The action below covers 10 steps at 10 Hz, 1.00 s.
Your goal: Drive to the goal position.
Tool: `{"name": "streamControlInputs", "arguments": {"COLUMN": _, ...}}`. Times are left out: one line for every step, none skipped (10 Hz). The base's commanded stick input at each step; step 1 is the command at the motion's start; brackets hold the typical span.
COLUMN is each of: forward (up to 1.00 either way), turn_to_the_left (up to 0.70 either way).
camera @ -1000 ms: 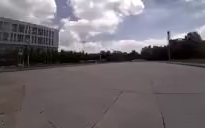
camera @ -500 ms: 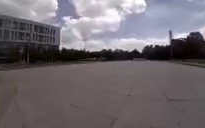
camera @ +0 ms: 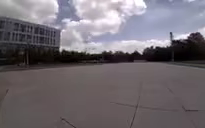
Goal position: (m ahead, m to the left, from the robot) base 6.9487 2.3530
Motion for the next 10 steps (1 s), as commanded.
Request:
{"name": "streamControlInputs", "arguments": {"forward": 0.7, "turn_to_the_left": -0.33}}
{"name": "streamControlInputs", "arguments": {"forward": 0.7, "turn_to_the_left": -0.19}}
{"name": "streamControlInputs", "arguments": {"forward": 0.7, "turn_to_the_left": 0.0}}
{"name": "streamControlInputs", "arguments": {"forward": 0.7, "turn_to_the_left": 0.0}}
{"name": "streamControlInputs", "arguments": {"forward": 0.7, "turn_to_the_left": 0.0}}
{"name": "streamControlInputs", "arguments": {"forward": 0.7, "turn_to_the_left": 0.0}}
{"name": "streamControlInputs", "arguments": {"forward": 0.7, "turn_to_the_left": 0.0}}
{"name": "streamControlInputs", "arguments": {"forward": 0.7, "turn_to_the_left": 0.0}}
{"name": "streamControlInputs", "arguments": {"forward": 0.7, "turn_to_the_left": 0.0}}
{"name": "streamControlInputs", "arguments": {"forward": 0.7, "turn_to_the_left": 0.0}}
